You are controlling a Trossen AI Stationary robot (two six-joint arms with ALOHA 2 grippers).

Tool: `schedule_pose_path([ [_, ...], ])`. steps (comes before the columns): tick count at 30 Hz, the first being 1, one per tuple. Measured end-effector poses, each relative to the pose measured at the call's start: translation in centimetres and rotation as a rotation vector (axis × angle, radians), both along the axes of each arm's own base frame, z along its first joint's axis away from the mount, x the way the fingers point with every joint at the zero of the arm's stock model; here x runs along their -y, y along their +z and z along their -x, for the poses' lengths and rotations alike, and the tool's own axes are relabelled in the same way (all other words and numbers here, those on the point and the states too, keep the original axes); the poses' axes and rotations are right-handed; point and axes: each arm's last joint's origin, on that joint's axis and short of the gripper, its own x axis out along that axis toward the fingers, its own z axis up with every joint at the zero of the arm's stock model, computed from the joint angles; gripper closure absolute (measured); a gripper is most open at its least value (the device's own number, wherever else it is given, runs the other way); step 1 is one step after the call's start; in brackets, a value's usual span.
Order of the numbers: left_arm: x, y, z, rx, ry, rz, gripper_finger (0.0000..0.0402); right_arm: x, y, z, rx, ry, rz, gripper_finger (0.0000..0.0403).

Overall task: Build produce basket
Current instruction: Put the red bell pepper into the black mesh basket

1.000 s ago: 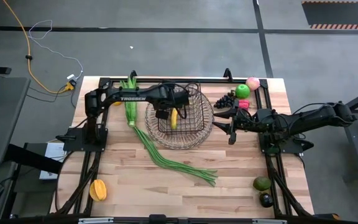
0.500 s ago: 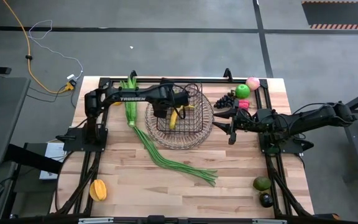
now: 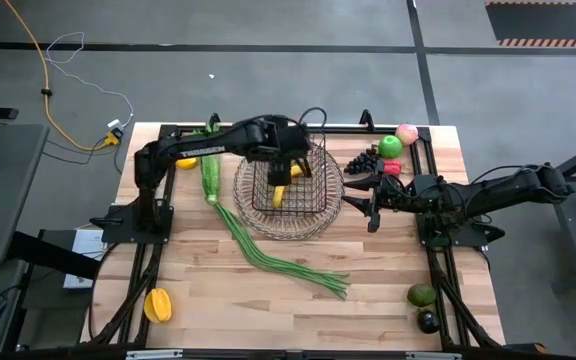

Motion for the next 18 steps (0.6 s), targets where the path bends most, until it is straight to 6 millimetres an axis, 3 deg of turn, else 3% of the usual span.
schedule_pose_path([
  [5, 1.5, 2.4, 0.8, 0.286, -0.068, 0.231, 0.0188, 0.0, -0.1, 0.0, -0.012, 0.000, 0.000, 0.0242],
  [10, 4.3, 3.8, 2.2, 0.515, -0.177, 0.260, 0.0191, 0.0, -0.3, 0.0, -0.028, 0.000, -0.005, 0.0242],
  [18, 9.9, 2.9, 6.8, 0.814, -0.396, 0.220, 0.0199, 0.0, -0.3, 0.0, -0.028, 0.000, -0.007, 0.0242],
])
